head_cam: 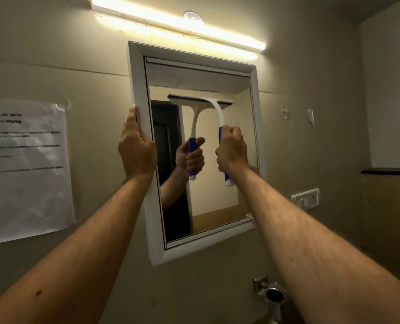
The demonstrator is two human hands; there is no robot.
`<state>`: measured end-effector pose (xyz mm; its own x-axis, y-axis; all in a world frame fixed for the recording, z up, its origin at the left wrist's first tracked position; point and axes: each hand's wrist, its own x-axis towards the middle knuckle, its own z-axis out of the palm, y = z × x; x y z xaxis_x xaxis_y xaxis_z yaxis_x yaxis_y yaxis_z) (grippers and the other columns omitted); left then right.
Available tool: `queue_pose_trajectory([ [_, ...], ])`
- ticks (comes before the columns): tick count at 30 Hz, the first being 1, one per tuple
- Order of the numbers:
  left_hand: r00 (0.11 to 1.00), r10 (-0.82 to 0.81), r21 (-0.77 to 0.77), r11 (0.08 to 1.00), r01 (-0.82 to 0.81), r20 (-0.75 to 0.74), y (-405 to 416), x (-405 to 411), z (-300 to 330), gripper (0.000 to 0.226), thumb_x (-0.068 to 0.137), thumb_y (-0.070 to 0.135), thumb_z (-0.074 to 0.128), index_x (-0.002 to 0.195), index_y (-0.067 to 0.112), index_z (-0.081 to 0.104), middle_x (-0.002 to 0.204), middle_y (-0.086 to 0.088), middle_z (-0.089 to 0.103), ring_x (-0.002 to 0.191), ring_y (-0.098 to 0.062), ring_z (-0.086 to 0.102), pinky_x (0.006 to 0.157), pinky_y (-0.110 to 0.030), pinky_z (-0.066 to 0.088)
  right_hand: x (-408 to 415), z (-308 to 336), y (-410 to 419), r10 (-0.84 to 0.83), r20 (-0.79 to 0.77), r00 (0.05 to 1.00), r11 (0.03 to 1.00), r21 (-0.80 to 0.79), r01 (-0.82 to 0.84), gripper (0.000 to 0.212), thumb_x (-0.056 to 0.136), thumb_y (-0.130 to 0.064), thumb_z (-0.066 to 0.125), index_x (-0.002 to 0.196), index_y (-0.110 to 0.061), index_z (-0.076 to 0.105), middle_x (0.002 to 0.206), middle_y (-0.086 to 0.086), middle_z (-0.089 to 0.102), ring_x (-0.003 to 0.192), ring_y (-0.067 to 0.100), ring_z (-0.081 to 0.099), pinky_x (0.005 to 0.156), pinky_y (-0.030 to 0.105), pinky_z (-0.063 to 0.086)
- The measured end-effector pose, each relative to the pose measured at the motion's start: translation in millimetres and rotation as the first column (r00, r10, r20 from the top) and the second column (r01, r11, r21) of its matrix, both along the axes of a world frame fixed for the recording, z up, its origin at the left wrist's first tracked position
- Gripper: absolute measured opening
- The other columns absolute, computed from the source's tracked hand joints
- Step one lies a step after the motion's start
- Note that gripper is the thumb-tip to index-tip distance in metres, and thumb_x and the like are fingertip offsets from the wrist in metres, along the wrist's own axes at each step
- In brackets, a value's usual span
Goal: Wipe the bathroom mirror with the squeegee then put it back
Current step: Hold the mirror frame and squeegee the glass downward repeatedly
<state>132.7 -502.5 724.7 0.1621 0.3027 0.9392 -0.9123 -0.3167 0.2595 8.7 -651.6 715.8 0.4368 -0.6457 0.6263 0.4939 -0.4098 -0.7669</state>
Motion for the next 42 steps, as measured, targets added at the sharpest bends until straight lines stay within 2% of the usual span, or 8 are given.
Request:
queue_pose_trajectory([
  [5,1.0,-0.016,-0.024,1.0,0.016,0.016,-0.4,-0.4,0.7,0.044,0.101,0.006,0.037,0.144,0.012,0.044,0.14,-0.003,0.054,0.129,-0.016,0.05,0.098,0.01,0.021,12.0,-69.1,-14.0,-0.074,0.0,0.997,0.996,-0.05,0.074,0.032,0.093,-0.05,0.026,0.086,-0.027,0.048,0.068,0.003,0.047,0.059,0.018,0.044,0.056,0.034,0.037],
  [8,0.999,-0.016,-0.026,1.0,0.017,0.039,-1.2,-0.6,-0.2,0.043,0.101,0.007,0.037,0.143,0.01,0.045,0.139,-0.004,0.055,0.127,-0.018,0.052,0.097,0.01,0.021,13.8,-87.1,-21.9,-0.062,0.037,0.997,0.996,-0.064,0.064,0.025,0.093,-0.039,0.03,0.092,-0.02,0.047,0.065,0.004,0.045,0.054,0.018,0.041,0.051,0.031,0.034],
  [11,0.999,-0.028,-0.02,0.999,0.029,0.038,-1.6,0.7,0.3,0.044,0.101,0.008,0.036,0.143,0.011,0.044,0.139,-0.004,0.055,0.127,-0.018,0.051,0.098,0.01,0.021,8.9,-61.4,-21.8,0.068,0.09,0.994,0.997,-0.034,-0.065,0.031,0.085,-0.033,0.033,0.106,-0.013,0.045,0.065,0.005,0.045,0.05,0.015,0.039,0.045,0.027,0.033],
  [18,0.997,-0.036,-0.017,0.999,0.037,0.068,-2.8,10.0,-1.3,0.045,0.101,0.006,0.038,0.145,0.015,0.042,0.142,-0.001,0.052,0.13,-0.012,0.047,0.103,0.005,0.024,1.0,28.1,-30.5,0.154,0.248,0.956,0.988,-0.009,-0.156,0.022,0.1,-0.025,0.039,0.118,-0.016,0.047,0.076,0.009,0.052,0.049,0.013,0.045,0.039,0.023,0.036],
  [27,0.997,-0.032,-0.029,0.999,0.034,0.067,-1.8,3.1,-0.3,0.044,0.1,0.003,0.039,0.143,0.01,0.045,0.141,-0.003,0.053,0.129,-0.015,0.05,0.102,0.006,0.024,2.0,-49.6,-62.4,0.235,0.205,0.95,0.968,0.039,-0.247,0.015,0.097,-0.031,0.046,0.104,-0.028,0.059,0.062,0.002,0.06,0.046,0.017,0.047,0.038,0.025,0.038],
  [34,0.997,-0.029,-0.022,0.999,0.031,0.065,-3.8,5.2,-0.9,0.045,0.101,0.008,0.037,0.145,0.014,0.042,0.143,0.0,0.051,0.131,-0.012,0.047,0.106,0.0,0.028,-5.5,-0.1,-59.1,0.087,0.256,0.963,0.996,-0.041,-0.08,0.023,0.1,-0.038,0.042,0.116,-0.029,0.056,0.072,0.006,0.06,0.045,0.013,0.05,0.037,0.024,0.041],
  [37,0.998,-0.029,-0.025,0.999,0.03,0.056,-3.9,5.2,-1.7,0.045,0.101,0.009,0.036,0.146,0.016,0.041,0.144,0.001,0.05,0.131,-0.011,0.047,0.107,-0.008,0.033,-3.6,12.5,-60.1,0.105,0.252,0.962,0.994,-0.019,-0.104,0.027,0.1,-0.04,0.041,0.119,-0.028,0.055,0.074,0.007,0.058,0.044,0.01,0.047,0.037,0.022,0.039],
  [42,0.997,-0.044,-0.027,0.999,0.046,0.071,-4.8,6.8,-0.9,0.045,0.101,0.007,0.037,0.145,0.016,0.041,0.143,0.001,0.05,0.13,-0.009,0.046,0.104,0.001,0.029,-1.0,-20.8,-71.2,0.136,0.226,0.965,0.984,0.08,-0.158,0.035,0.099,-0.04,0.045,0.127,-0.023,0.056,0.065,0.004,0.056,0.041,0.009,0.044,0.036,0.022,0.038],
])
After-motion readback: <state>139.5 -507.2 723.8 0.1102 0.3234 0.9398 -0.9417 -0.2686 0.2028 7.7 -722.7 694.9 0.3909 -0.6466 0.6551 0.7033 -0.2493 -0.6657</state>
